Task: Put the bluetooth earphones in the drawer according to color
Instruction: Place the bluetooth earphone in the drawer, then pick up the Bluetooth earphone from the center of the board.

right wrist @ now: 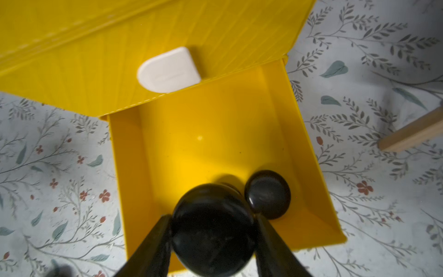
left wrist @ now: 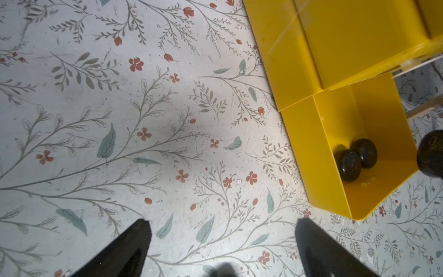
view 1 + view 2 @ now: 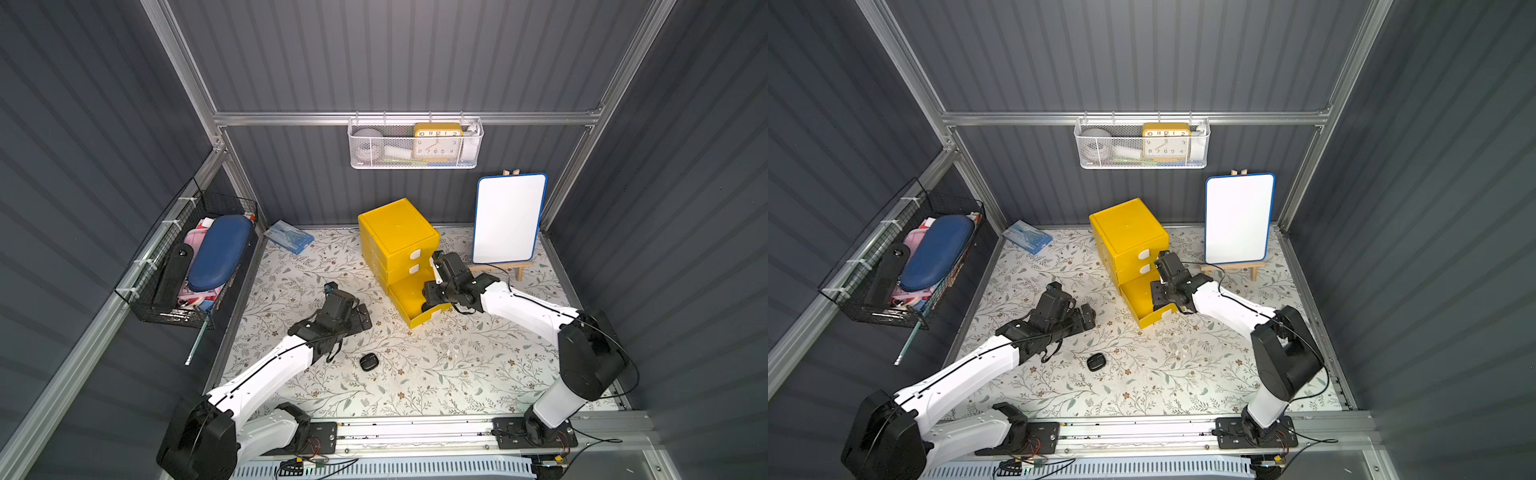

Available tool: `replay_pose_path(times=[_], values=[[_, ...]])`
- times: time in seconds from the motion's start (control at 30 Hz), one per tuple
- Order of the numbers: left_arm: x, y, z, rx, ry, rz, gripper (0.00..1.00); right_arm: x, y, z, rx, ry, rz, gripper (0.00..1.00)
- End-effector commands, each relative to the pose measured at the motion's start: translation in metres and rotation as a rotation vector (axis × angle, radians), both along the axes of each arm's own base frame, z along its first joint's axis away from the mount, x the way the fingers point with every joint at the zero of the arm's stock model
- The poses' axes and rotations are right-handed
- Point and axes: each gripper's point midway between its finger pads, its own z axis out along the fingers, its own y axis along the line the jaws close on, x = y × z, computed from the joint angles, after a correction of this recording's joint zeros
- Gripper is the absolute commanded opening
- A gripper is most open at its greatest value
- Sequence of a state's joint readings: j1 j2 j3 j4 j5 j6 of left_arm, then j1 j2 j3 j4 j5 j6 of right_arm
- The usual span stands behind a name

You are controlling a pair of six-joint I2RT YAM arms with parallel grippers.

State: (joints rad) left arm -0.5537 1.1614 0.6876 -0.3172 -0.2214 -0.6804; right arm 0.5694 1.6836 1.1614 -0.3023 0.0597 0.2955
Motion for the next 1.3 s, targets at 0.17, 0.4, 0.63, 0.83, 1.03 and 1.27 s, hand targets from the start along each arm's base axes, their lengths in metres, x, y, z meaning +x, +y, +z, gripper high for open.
replay_pose_path(times=[0.17, 0.4, 0.63, 0.83, 1.03, 1.27], values=[[-0.009, -0.011, -0.020, -0.027, 0.067, -0.062, 0.99, 0.031, -0.001, 0.001, 0.085, 0.011, -0.011, 0.55], [-0.017, -0.016, -0.033, -0.031, 0.124, -0.102, 0.99, 0.021, 0.001, 0.019, 0.118, 0.013, 0.010, 0.78], [-0.031, -0.023, -0.040, -0.036, 0.171, -0.167, 0.99, -0.002, -0.010, 0.044, 0.145, -0.013, 0.008, 0.91], [-0.048, -0.034, -0.048, 0.009, 0.217, -0.210, 0.99, -0.022, -0.025, 0.058, 0.143, -0.035, -0.005, 0.99], [-0.066, -0.051, -0.065, 0.074, 0.282, -0.244, 0.99, -0.036, -0.036, 0.065, 0.145, -0.060, -0.024, 0.99], [-0.077, -0.062, -0.087, 0.115, 0.348, -0.285, 0.99, -0.042, -0.043, 0.064, 0.140, -0.066, -0.042, 0.99]])
